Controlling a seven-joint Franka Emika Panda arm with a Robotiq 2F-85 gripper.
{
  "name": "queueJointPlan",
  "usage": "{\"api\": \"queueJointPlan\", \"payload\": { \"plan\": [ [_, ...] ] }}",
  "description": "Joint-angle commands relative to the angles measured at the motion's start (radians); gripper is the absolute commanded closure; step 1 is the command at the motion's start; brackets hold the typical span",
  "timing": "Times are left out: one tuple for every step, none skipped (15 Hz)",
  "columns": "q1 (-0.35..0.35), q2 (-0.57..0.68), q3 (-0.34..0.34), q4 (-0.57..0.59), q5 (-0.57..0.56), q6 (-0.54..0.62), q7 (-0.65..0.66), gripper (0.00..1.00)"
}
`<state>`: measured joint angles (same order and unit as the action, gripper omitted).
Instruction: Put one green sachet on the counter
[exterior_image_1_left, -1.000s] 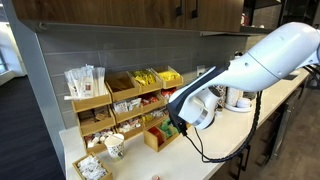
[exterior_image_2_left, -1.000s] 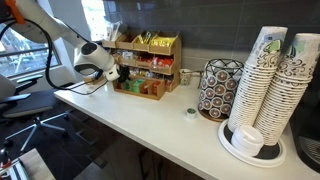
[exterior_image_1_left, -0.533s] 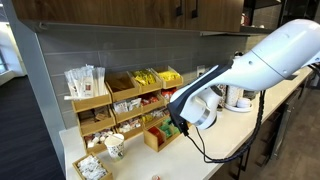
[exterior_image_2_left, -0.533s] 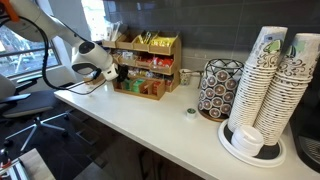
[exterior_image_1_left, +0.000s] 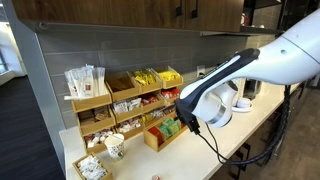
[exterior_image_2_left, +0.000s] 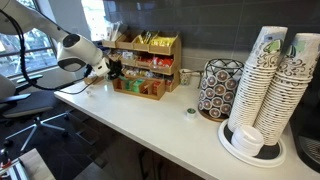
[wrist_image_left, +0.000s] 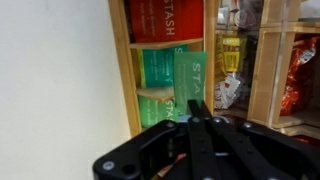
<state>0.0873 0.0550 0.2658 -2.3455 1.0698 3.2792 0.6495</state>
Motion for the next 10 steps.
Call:
{"api": "queueJointPlan", "payload": {
  "plan": [
    [0.037,-0.113,-0.041,-0.147,0.004,-0.036,-0.065,1.0],
    [0.04,-0.121,-0.046,-0.177,0.0,-0.037,-0.083,1.0],
    [0.007,-0.122,-0.023,-0.222,-0.066,-0.035,-0.047,1.0],
    [-0.003,-0.119,-0.02,-0.253,-0.093,-0.034,-0.049,1.0],
    [-0.013,-0.119,-0.016,-0.28,-0.122,-0.043,-0.05,1.0],
    [-0.025,-0.106,-0.014,-0.308,-0.158,-0.043,-0.046,1.0],
    [-0.036,-0.093,-0.013,-0.331,-0.198,-0.041,-0.042,0.99],
    [-0.048,-0.082,-0.013,-0.353,-0.24,-0.044,-0.038,0.99],
    [-0.061,-0.068,-0.015,-0.375,-0.285,-0.04,-0.031,0.99],
    [-0.072,-0.056,-0.02,-0.392,-0.327,-0.031,-0.029,1.0]
  ]
}}
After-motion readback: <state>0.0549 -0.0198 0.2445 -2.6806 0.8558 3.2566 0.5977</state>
